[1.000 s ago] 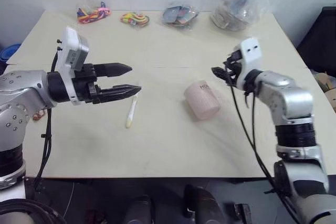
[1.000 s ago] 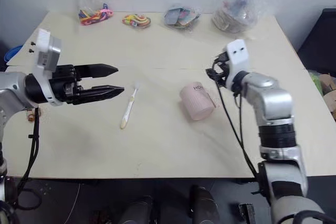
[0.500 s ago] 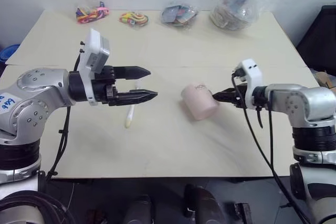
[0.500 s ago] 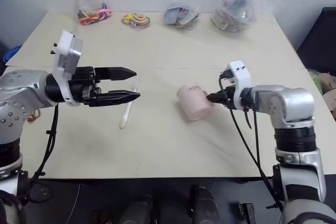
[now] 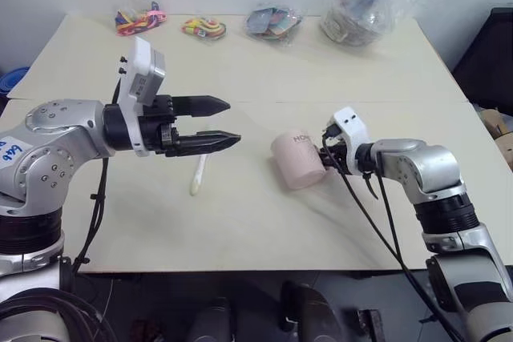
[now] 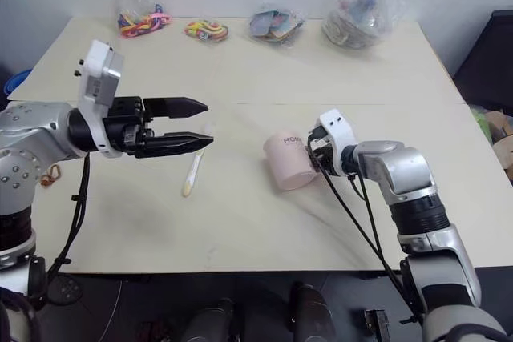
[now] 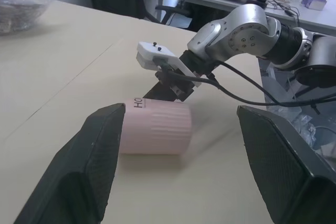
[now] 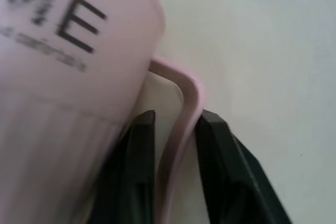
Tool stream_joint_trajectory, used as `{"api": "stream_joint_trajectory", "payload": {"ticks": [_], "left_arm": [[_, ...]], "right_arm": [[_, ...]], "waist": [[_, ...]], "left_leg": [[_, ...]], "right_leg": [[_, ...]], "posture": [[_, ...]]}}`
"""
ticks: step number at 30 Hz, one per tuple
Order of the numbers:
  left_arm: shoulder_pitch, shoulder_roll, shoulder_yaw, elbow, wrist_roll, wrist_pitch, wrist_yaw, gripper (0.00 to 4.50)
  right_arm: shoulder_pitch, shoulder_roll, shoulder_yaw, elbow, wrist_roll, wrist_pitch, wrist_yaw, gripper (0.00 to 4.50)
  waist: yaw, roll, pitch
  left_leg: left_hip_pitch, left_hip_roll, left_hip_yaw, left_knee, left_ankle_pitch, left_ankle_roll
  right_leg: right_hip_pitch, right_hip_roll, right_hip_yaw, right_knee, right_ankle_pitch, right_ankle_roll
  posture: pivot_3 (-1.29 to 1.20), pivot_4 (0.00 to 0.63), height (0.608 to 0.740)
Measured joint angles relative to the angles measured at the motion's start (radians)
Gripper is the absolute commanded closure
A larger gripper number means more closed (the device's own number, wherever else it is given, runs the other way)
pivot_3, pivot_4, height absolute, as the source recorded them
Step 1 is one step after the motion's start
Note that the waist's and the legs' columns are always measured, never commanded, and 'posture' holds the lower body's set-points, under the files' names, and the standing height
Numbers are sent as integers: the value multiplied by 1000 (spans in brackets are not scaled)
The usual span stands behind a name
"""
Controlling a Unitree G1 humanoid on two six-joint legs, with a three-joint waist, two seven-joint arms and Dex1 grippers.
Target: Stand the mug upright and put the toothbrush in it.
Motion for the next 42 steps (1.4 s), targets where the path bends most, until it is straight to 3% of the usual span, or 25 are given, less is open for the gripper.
{"api": "stream_joint_trajectory", "payload": {"ticks": [5,8,10,16,21,24,28,35,42], "left_arm": [[13,2,1,-2,0,0,0,902],[16,4,6,-4,-2,1,3,902],[25,8,19,-7,-3,1,12,902],[106,51,90,-21,-11,29,39,902],[153,98,128,-35,-23,49,35,902],[156,110,137,-36,-28,57,34,902],[152,112,136,-38,-47,60,36,902],[135,110,116,-35,-49,60,30,902],[131,88,102,-30,-48,50,11,902]], "right_arm": [[-3,24,-39,-16,6,0,-8,4477],[-7,117,-101,17,8,-72,-60,4477],[-27,236,-173,84,7,-156,-157,4477],[-49,515,-226,293,-69,-641,-334,4477],[0,553,-142,422,-218,-1080,-354,4477],[74,547,-117,455,-261,-1206,-348,4477],[150,519,-114,388,-244,-1224,-288,3442],[281,422,-110,134,-204,-1068,-205,1026],[330,285,-112,-112,-143,-814,-126,1026]], "waist": [[1,0,0],[-1,0,0],[-11,0,0],[-40,1,1],[-41,1,1],[-41,1,1],[-47,1,1],[-45,2,1],[-23,2,1]], "left_leg": [[0,0,0,1,0,0],[0,0,0,1,0,0],[0,0,0,0,0,-1],[0,0,-1,-2,1,-2],[0,-1,-3,-2,1,-1],[0,-1,-4,-2,1,-1],[0,0,-8,-2,1,-1],[0,0,-11,-1,1,-1],[0,0,-10,0,1,-1]], "right_leg": [[0,0,0,1,0,0],[0,0,0,1,0,0],[-1,0,0,2,0,0],[-2,1,0,1,0,-1],[0,0,0,1,0,-1],[0,0,1,0,0,-1],[0,0,2,1,0,-1],[0,0,3,2,0,-1],[0,0,3,2,0,-1]], "posture": [[0,150,740],[0,150,740],[0,150,740],[0,150,740],[0,150,740],[0,150,740],[0,150,740],[0,150,740],[0,150,740]]}}
